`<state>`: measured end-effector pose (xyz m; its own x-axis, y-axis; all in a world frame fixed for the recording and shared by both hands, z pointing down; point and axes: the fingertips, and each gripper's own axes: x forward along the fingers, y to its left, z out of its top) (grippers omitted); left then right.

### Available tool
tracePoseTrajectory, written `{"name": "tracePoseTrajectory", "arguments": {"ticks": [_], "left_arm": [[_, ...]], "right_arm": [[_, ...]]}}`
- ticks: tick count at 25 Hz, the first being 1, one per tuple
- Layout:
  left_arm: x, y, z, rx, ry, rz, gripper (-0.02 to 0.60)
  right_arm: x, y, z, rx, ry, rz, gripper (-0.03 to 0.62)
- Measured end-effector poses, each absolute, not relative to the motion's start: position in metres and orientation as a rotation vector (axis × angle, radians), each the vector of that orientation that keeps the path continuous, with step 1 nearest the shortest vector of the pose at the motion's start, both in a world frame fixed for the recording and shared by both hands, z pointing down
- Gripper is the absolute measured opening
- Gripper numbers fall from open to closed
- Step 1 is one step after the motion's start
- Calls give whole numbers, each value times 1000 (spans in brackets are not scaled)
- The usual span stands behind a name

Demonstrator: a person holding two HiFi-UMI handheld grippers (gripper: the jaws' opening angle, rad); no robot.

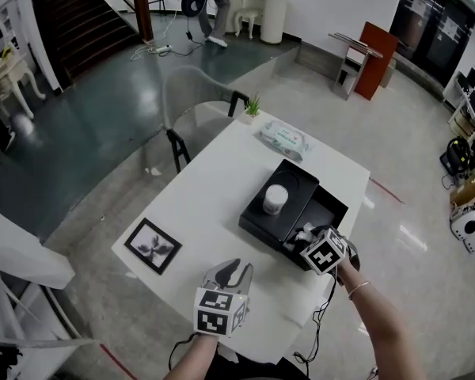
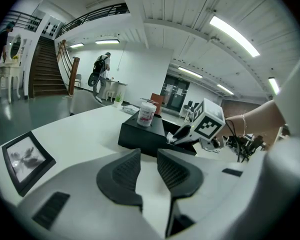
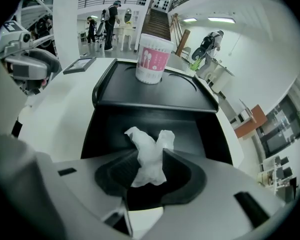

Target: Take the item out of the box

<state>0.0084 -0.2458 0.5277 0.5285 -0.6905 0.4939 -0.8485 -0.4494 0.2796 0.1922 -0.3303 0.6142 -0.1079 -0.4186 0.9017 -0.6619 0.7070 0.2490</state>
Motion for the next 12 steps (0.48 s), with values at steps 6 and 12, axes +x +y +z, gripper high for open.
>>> {"name": "tracePoseTrajectory", "arguments": {"ticks": [6, 12], "left_arm": [[12, -246, 528, 2285, -1232, 429, 86], [17, -246, 527, 2311, -1197, 437, 86]], "right_arm": [[187, -321, 606, 938, -1808, 313, 126], [179, -310, 582, 1046, -1914, 358, 126]]}}
